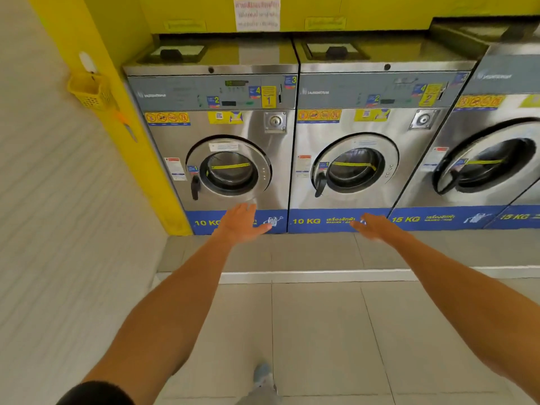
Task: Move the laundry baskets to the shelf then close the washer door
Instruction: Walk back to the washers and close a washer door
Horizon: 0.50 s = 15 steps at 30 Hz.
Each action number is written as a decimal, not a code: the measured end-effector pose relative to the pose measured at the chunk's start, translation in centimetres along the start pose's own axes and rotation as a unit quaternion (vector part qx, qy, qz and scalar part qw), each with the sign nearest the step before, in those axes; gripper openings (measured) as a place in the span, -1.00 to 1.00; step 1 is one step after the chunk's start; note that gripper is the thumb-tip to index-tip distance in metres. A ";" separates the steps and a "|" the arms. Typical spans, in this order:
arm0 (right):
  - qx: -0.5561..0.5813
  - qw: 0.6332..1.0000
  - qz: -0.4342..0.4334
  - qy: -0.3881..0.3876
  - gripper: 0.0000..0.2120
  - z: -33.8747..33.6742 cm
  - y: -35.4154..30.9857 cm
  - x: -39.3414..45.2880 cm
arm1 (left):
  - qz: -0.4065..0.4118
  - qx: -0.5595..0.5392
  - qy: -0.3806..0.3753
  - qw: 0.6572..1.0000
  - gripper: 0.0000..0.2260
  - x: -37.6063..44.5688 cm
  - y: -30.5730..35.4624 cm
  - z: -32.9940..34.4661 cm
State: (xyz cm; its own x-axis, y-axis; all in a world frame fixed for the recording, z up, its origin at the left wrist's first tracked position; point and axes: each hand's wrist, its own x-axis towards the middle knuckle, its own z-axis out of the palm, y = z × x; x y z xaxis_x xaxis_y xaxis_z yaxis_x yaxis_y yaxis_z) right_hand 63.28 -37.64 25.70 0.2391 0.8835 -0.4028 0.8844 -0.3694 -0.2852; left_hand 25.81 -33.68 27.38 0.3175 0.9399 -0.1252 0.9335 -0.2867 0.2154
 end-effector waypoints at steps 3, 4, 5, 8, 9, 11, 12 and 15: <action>0.009 1.000 0.011 0.001 -0.33 -1.7 -2.2 4.8 | 0.041 0.023 -0.002 0.999 -0.27 6.5 -0.9 -1.9; 0.015 1.000 0.009 0.000 -0.34 -1.9 -2.6 6.2 | 0.050 0.033 -0.008 0.998 -0.26 8.5 -1.0 -2.4; 0.024 1.000 0.011 -0.002 -0.34 -2.0 -2.9 7.5 | 0.059 0.043 -0.016 0.997 -0.26 10.4 -0.9 -2.7; 0.030 0.999 0.029 -0.007 -0.34 -2.2 -3.0 11.8 | 0.087 0.075 -0.031 0.993 -0.26 16.4 -0.2 -2.9; 0.028 0.999 0.036 -0.009 -0.35 -2.2 -2.9 13.2 | 0.100 0.078 -0.035 0.991 -0.26 18.5 0.0 -2.7; 0.024 0.999 0.045 -0.015 -0.38 -2.0 -2.4 16.1 | 0.135 0.103 -0.050 0.984 -0.24 22.2 0.8 -2.4; 0.029 0.998 0.049 -0.015 -0.39 -1.8 -2.1 17.7 | 0.155 0.115 -0.054 0.980 -0.23 24.0 1.4 -2.4; 0.044 0.997 0.064 -0.024 -0.44 -1.5 -1.5 22.8 | 0.207 0.150 -0.045 0.966 -0.25 29.6 2.6 -2.5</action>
State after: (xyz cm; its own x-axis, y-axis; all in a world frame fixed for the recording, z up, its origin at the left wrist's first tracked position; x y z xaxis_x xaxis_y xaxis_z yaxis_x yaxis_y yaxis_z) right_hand 68.01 -16.51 18.29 0.3261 0.8134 -0.4818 0.8093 -0.5036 -0.3024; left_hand 37.27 -6.15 26.62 0.6750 0.7170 -0.1743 0.7252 -0.6882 -0.0228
